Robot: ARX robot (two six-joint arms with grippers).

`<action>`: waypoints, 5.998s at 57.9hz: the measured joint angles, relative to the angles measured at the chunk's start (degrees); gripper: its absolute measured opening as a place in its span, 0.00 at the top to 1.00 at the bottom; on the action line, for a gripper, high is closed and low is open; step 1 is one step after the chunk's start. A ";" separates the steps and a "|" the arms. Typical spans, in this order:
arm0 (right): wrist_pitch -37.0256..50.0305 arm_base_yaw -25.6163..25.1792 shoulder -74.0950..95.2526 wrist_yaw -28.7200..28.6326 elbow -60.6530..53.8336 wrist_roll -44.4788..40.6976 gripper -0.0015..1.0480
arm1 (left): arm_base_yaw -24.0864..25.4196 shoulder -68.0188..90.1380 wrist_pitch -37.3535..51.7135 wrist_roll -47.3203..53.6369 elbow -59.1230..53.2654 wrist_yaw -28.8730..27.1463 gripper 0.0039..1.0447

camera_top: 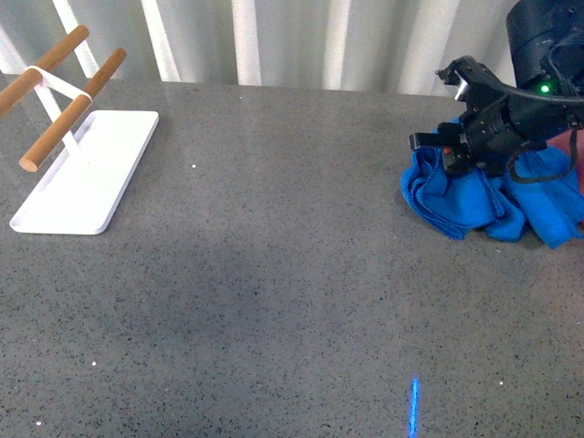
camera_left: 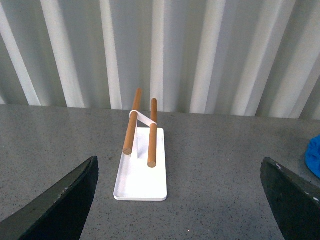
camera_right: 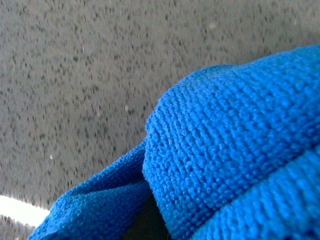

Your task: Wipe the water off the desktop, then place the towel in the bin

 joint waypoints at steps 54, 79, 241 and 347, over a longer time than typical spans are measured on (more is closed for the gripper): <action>10.62 9.11 -19.82 -17.25 -34.51 -6.69 0.95 | 0.00 0.00 0.00 0.00 0.00 0.00 0.06; 11.82 3.91 -33.55 -18.84 -48.33 -9.62 0.95 | 0.00 0.00 0.00 0.00 0.00 0.00 0.06; -22.62 -33.24 -15.28 6.29 1.44 -34.03 0.78 | 0.00 0.00 0.00 0.00 0.00 0.02 0.06; 28.24 -7.37 -98.07 11.02 -72.15 -1.20 0.80 | 0.00 0.00 0.00 0.00 0.00 0.00 0.06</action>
